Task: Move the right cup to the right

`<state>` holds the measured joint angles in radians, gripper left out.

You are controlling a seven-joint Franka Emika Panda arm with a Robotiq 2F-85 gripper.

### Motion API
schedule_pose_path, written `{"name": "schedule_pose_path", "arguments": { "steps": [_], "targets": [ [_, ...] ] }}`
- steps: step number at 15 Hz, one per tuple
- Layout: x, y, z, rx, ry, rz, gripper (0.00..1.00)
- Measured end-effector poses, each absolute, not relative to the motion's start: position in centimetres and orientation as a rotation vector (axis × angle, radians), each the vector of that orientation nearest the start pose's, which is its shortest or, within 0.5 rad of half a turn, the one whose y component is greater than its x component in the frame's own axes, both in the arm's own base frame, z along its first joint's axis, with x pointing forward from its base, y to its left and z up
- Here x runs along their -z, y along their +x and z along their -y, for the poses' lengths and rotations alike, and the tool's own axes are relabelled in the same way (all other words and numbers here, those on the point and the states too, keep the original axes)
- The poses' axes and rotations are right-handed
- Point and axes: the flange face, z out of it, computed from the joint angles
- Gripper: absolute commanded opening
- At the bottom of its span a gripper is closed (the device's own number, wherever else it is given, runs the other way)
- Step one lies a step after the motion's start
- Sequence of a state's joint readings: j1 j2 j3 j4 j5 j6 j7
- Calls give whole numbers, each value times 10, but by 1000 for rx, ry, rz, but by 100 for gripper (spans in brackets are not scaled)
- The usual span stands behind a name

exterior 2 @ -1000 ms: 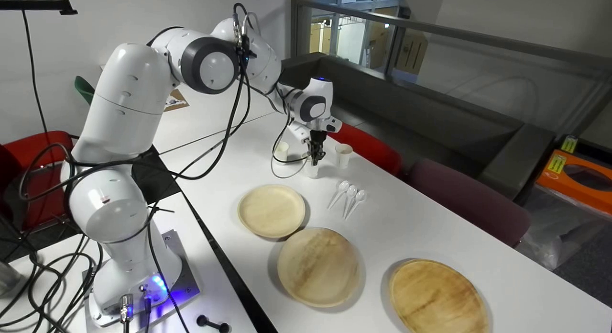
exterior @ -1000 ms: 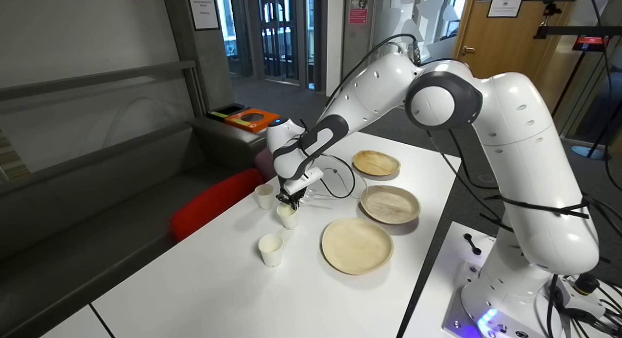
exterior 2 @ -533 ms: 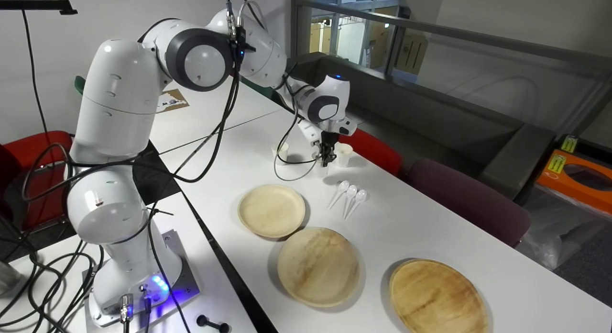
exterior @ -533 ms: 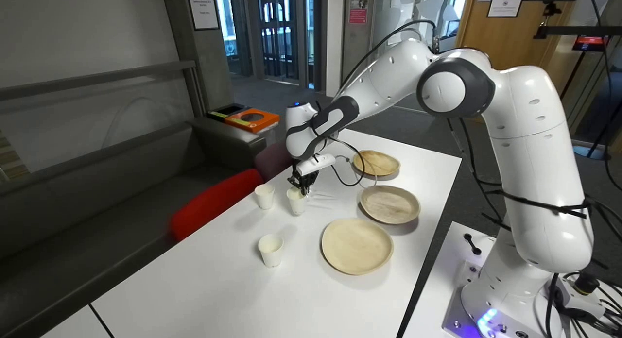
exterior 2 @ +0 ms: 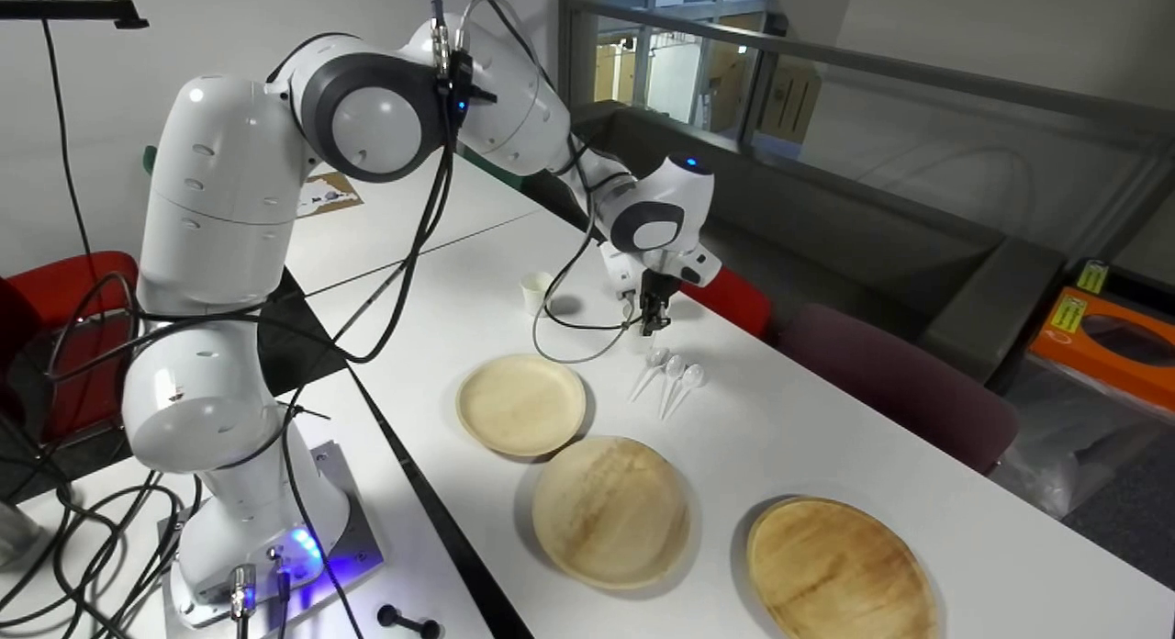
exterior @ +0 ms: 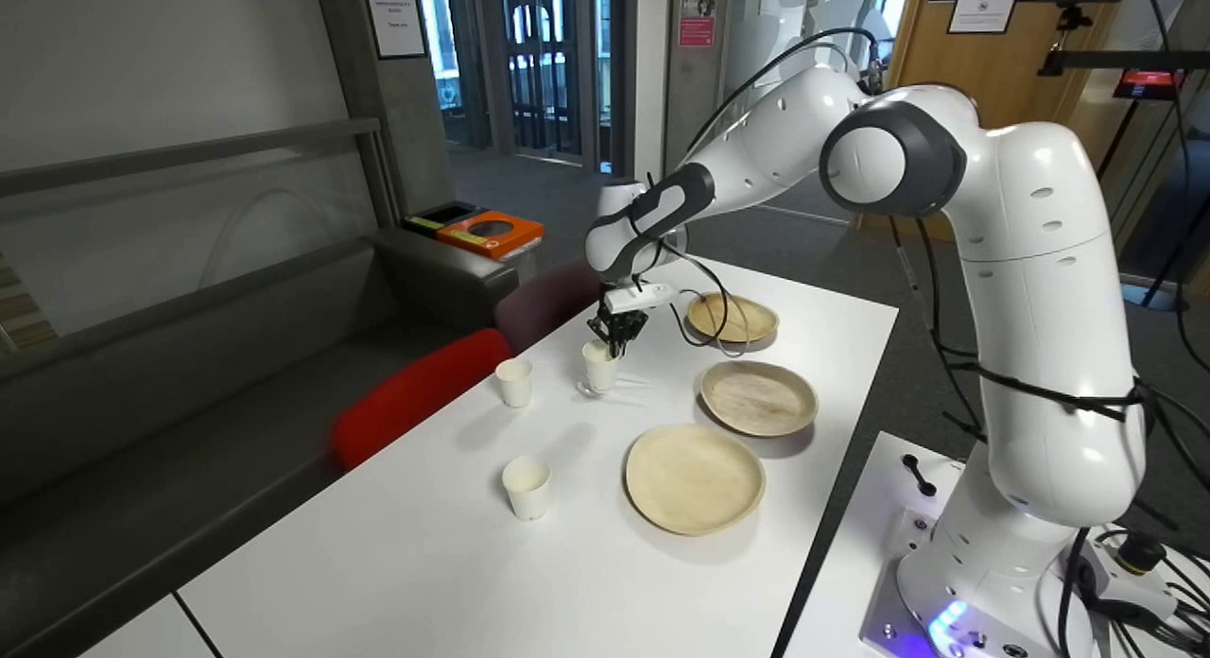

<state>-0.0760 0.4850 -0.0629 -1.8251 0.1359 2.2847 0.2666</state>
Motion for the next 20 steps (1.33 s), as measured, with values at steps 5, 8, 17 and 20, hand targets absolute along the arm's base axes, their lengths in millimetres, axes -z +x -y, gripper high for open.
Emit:
{"name": "schedule_pose_path", "arguments": {
  "steps": [5, 8, 17, 20],
  "targets": [
    [-261, 631, 132, -53, -2870, -907, 1],
    [-256, 624, 164, -56, -2841, -997, 1],
    [-249, 598, 256, -50, -2791, -1223, 1],
    [-236, 598, 277, -63, -2772, -1281, 1]
  ]
}}
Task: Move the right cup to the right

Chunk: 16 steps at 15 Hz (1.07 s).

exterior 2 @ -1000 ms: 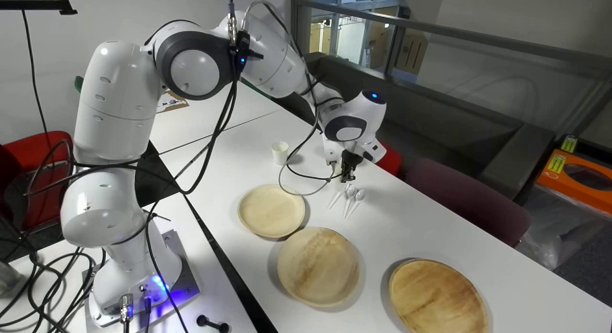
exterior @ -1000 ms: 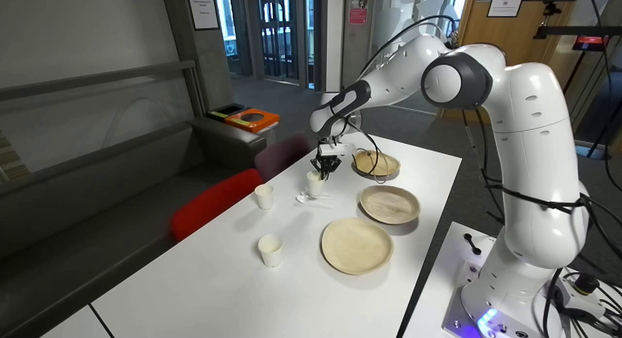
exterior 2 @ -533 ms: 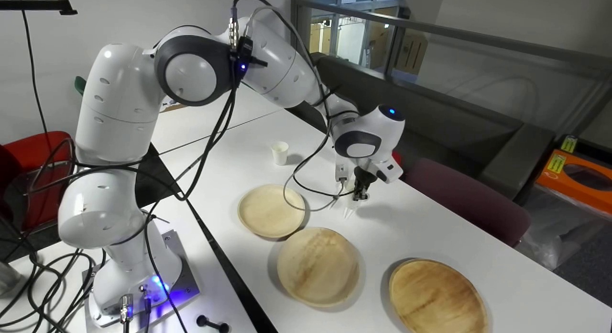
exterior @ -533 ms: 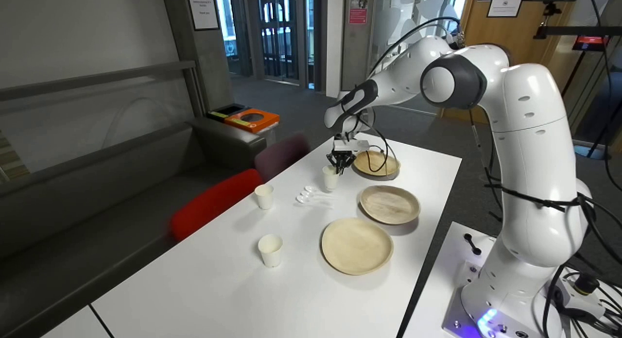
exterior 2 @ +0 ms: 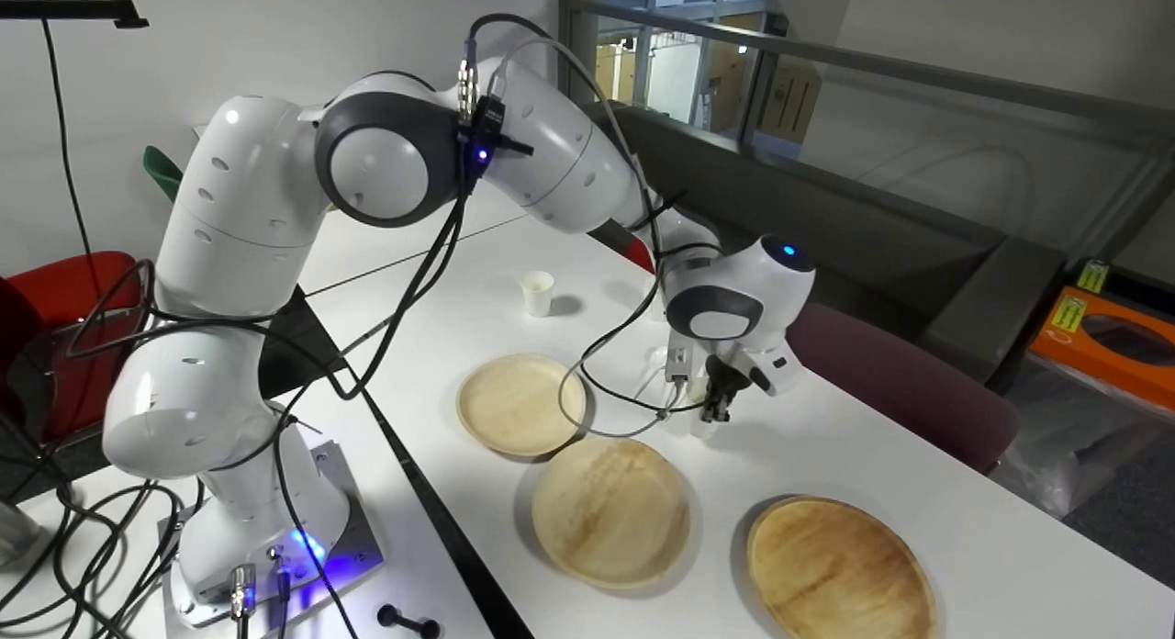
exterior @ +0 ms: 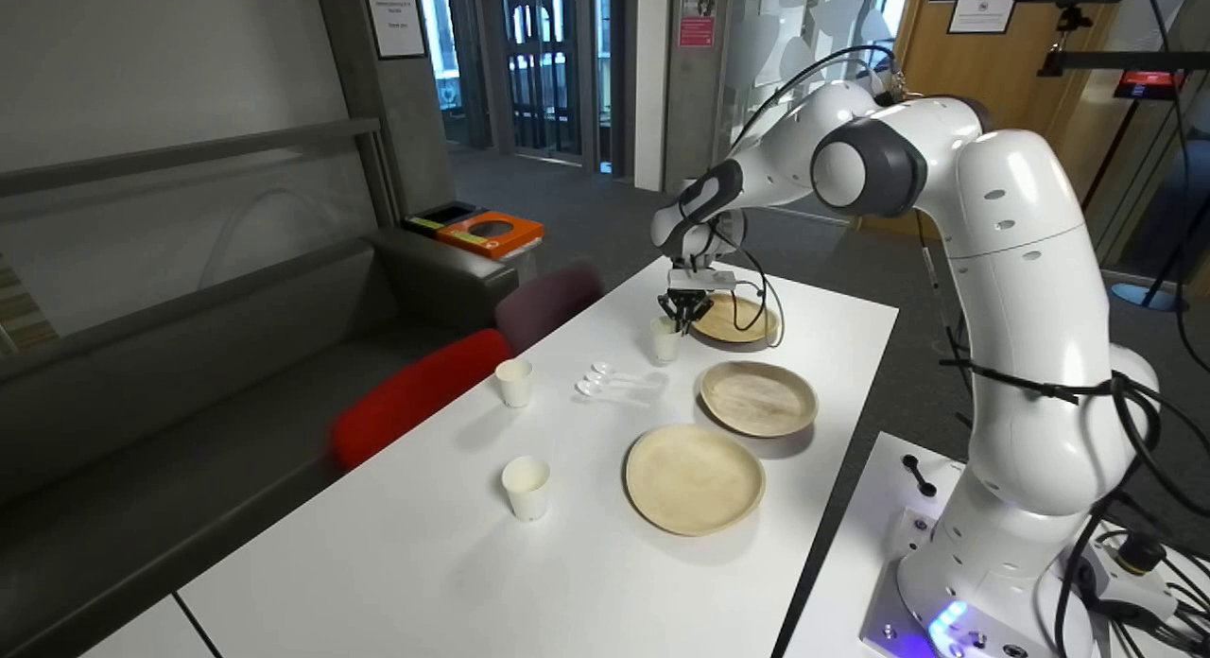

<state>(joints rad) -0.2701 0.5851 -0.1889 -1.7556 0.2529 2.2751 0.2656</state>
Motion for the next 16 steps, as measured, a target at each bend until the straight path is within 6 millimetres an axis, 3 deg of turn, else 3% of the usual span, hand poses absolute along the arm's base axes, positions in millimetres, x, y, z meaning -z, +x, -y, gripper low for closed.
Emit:
{"name": "schedule_pose_path", "arguments": {
  "steps": [6, 16],
  "targets": [
    [-207, 600, 305, -92, -2739, -1412, 1],
    [-204, 604, 318, -124, -2716, -1496, 1]
  ]
}}
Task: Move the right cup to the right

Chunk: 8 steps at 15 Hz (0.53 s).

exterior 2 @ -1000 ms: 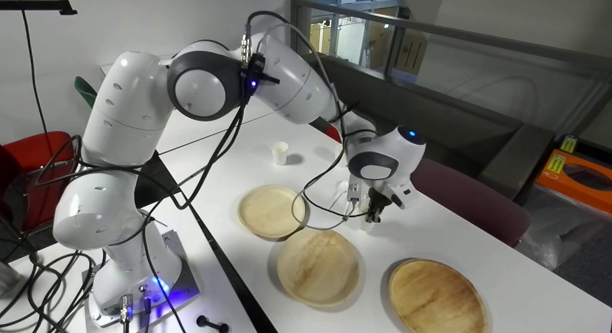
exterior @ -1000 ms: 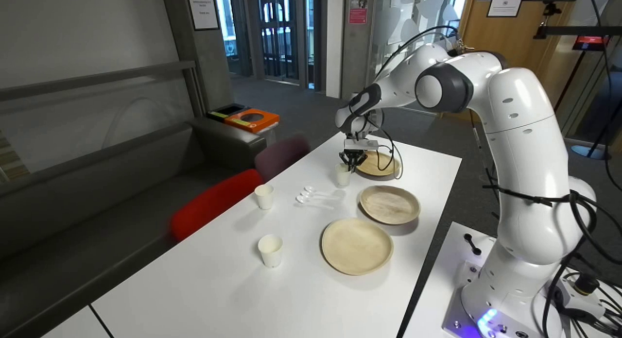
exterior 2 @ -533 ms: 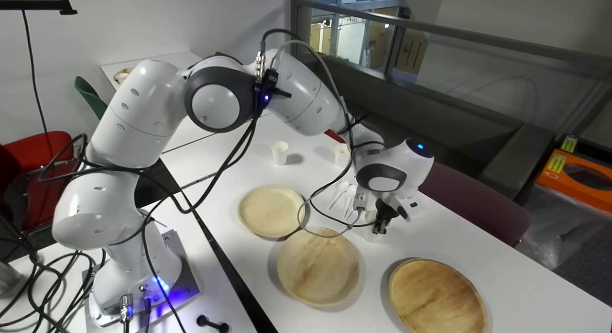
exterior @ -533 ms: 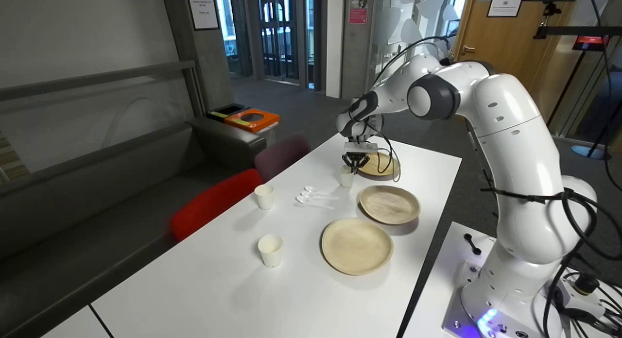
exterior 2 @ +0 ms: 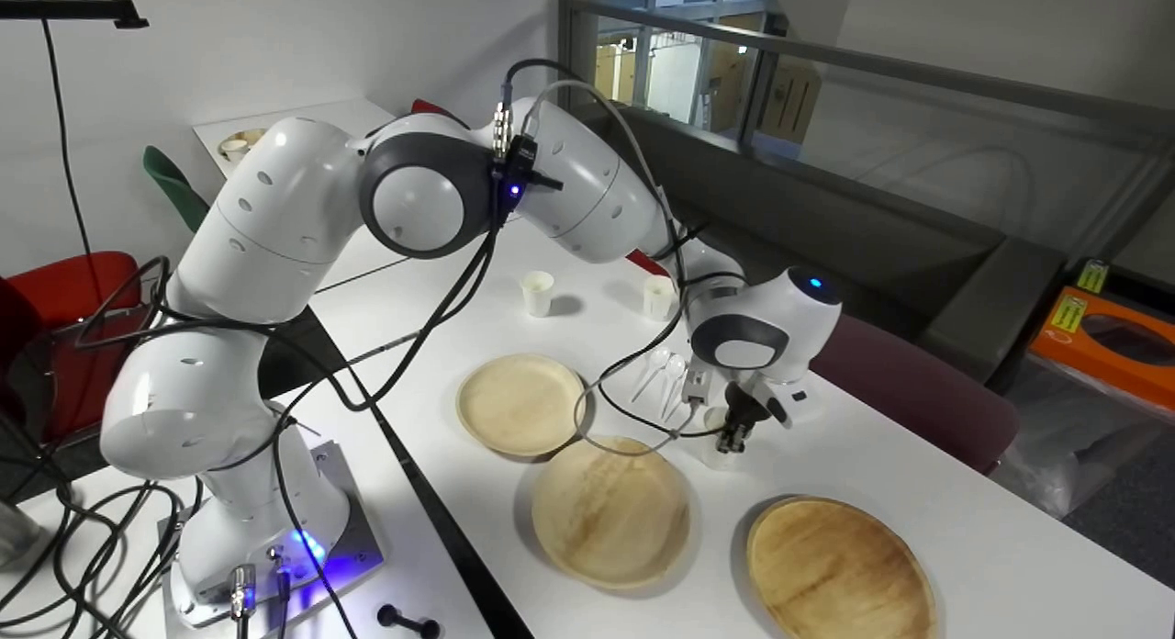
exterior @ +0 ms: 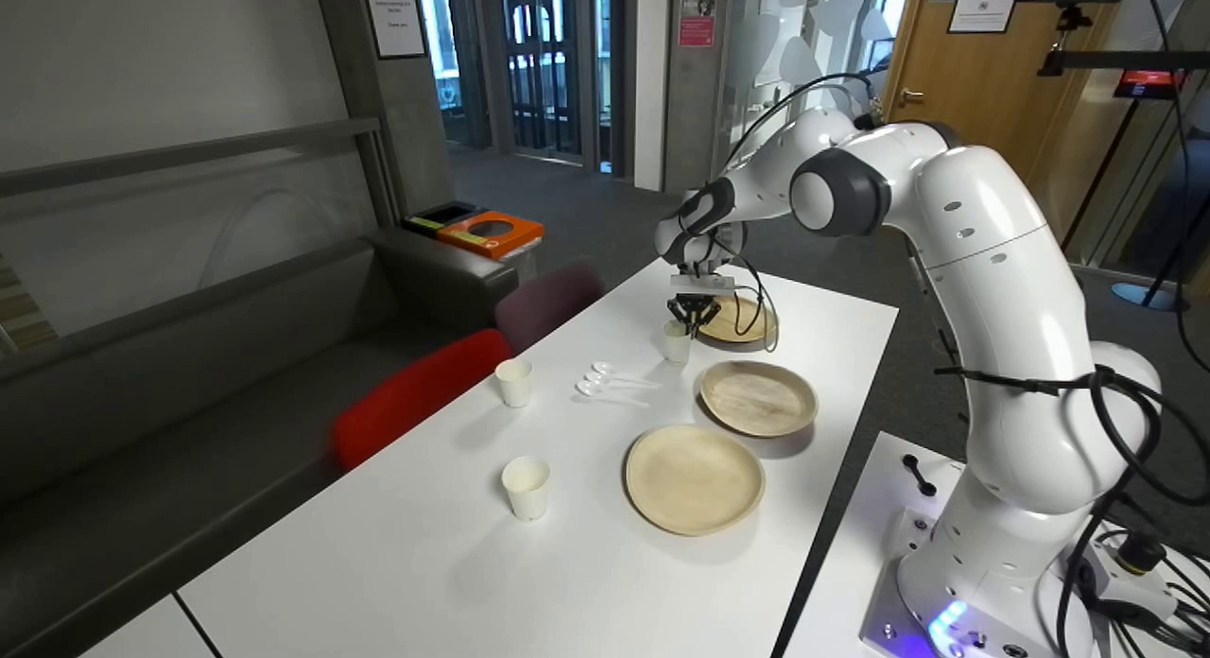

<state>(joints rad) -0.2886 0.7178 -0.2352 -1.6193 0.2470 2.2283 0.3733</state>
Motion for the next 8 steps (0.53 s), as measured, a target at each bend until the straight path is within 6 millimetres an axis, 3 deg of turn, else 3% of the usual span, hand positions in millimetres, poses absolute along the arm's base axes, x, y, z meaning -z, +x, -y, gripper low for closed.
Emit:
{"name": "schedule_pose_path", "arguments": {
  "steps": [8],
  "targets": [
    [-202, 598, 324, -134, -2714, -1514, 1]
  ]
}}
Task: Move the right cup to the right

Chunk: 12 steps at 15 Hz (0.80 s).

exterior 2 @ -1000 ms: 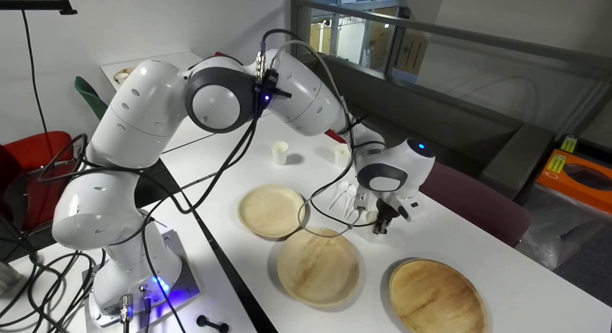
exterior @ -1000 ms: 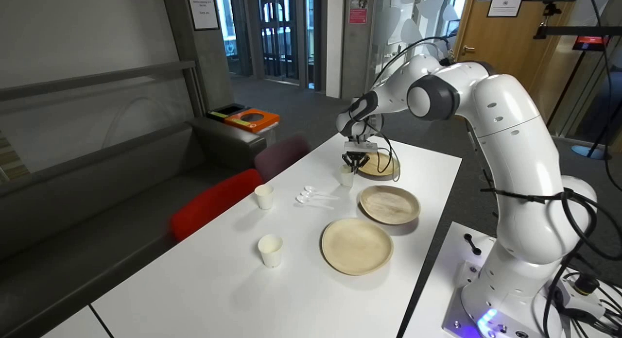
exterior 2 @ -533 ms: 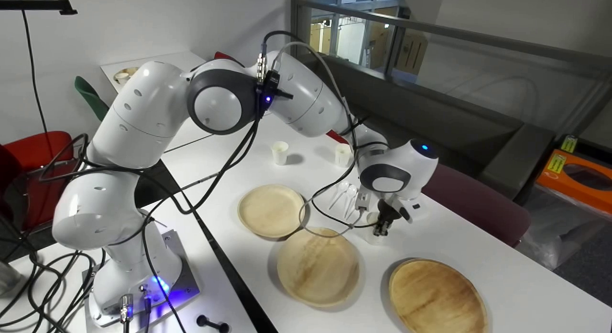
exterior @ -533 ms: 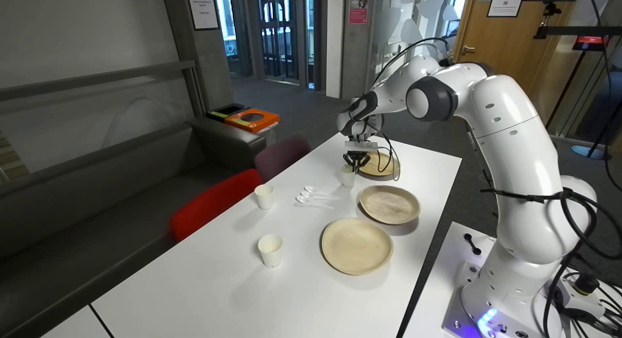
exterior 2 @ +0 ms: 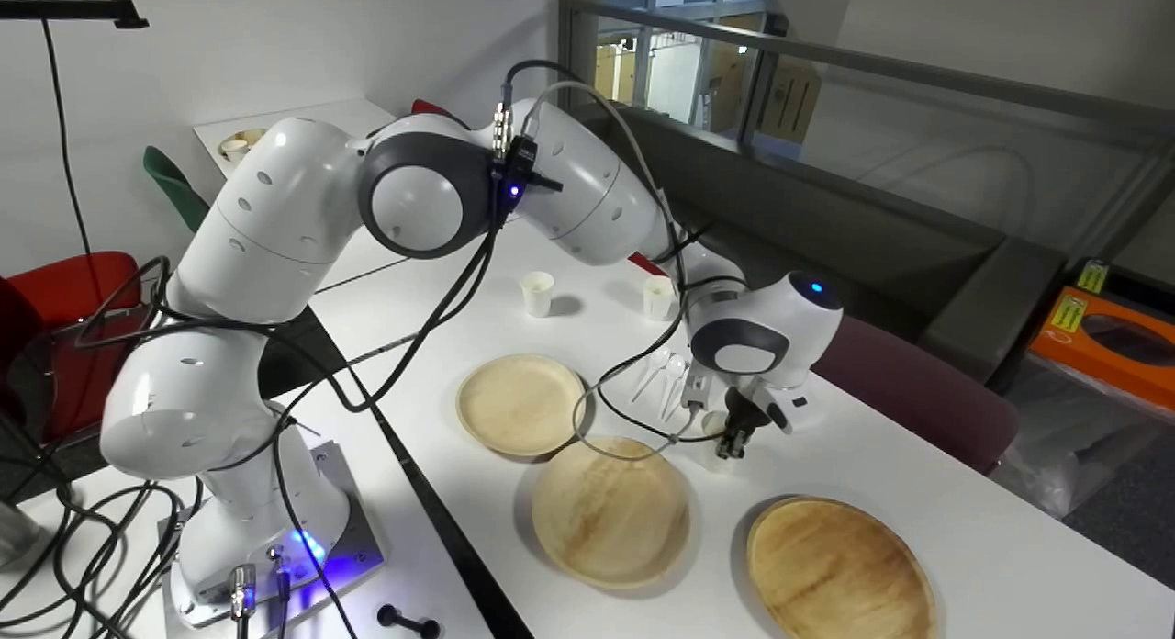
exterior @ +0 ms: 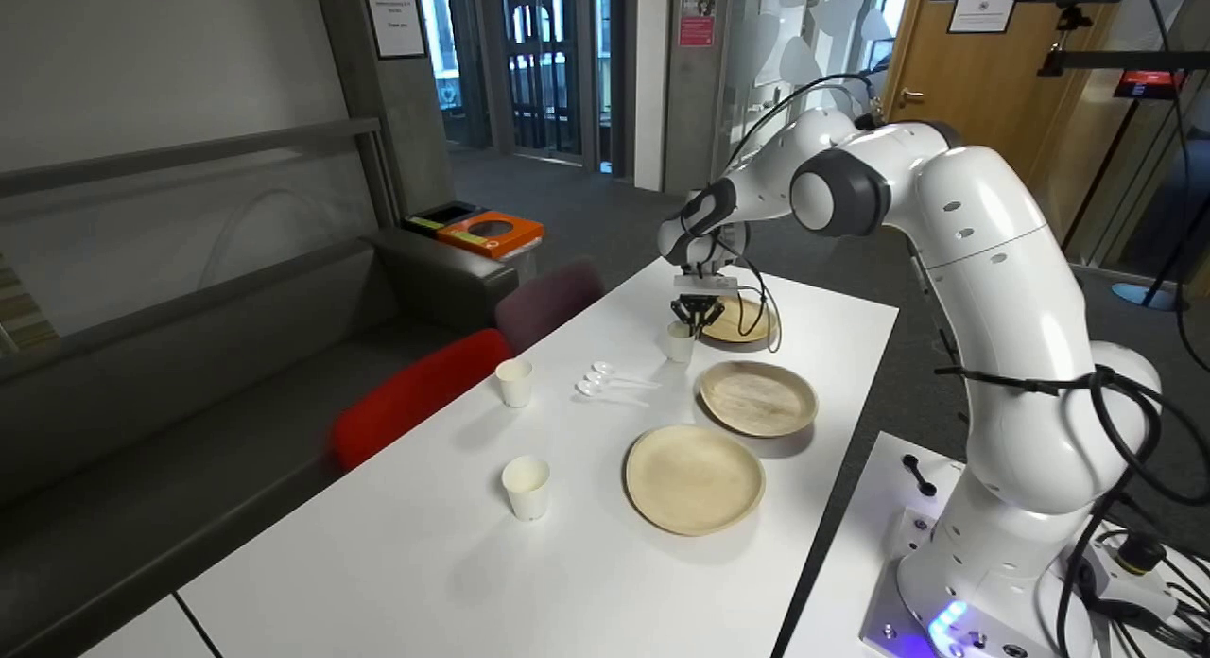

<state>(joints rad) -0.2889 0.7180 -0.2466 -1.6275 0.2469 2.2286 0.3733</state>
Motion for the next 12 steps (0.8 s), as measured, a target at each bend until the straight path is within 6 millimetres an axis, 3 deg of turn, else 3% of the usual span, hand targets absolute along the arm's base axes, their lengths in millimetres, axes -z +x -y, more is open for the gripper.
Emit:
{"name": "schedule_pose_path", "arguments": {
  "steps": [12],
  "targets": [
    [-202, 576, 329, -161, -2702, -1537, 1]
  ]
}}
